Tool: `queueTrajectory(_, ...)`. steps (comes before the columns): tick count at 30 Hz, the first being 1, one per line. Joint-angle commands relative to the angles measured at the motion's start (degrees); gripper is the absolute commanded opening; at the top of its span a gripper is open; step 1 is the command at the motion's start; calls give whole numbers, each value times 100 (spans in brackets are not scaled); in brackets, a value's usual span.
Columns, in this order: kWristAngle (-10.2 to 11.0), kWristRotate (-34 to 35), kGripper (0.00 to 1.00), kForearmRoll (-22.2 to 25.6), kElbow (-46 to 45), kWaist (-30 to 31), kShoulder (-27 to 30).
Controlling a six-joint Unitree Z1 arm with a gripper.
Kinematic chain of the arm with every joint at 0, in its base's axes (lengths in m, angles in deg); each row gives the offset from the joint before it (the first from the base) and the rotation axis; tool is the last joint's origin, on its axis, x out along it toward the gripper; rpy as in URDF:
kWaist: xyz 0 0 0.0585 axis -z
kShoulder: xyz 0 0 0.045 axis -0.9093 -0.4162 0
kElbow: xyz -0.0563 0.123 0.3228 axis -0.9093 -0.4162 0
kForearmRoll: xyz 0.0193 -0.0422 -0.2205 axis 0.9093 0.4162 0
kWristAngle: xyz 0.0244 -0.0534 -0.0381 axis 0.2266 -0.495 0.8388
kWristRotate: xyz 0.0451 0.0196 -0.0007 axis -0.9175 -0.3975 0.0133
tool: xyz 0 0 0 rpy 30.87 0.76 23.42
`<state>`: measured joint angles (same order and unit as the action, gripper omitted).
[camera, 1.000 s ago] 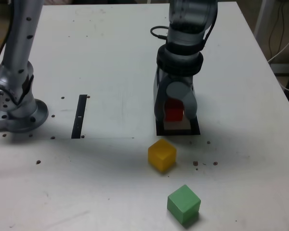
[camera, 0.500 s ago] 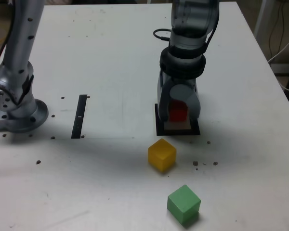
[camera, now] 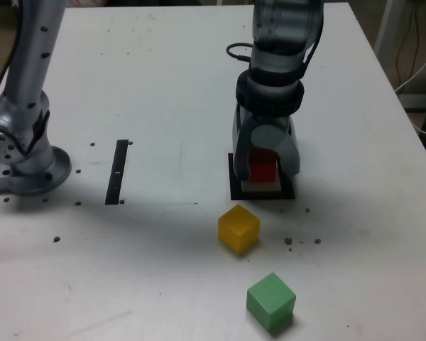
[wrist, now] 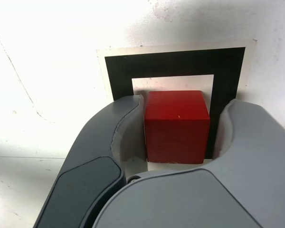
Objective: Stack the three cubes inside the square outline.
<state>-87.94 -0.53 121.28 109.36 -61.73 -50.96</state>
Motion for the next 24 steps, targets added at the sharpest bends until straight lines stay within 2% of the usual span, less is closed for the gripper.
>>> queueTrajectory(1, 10, -8, 99, 24, 25, 11, 13)
queueTrajectory(10, 55, 54, 99, 214, -9, 25, 222)
queueTrajectory(18, 199, 243, 99, 560, 23, 218, 784)
queueTrajectory(21, 177, 587, 100, 777, 44, 398, 987)
queueTrajectory(24, 42, 1079, 100, 958, 53, 613, 1074)
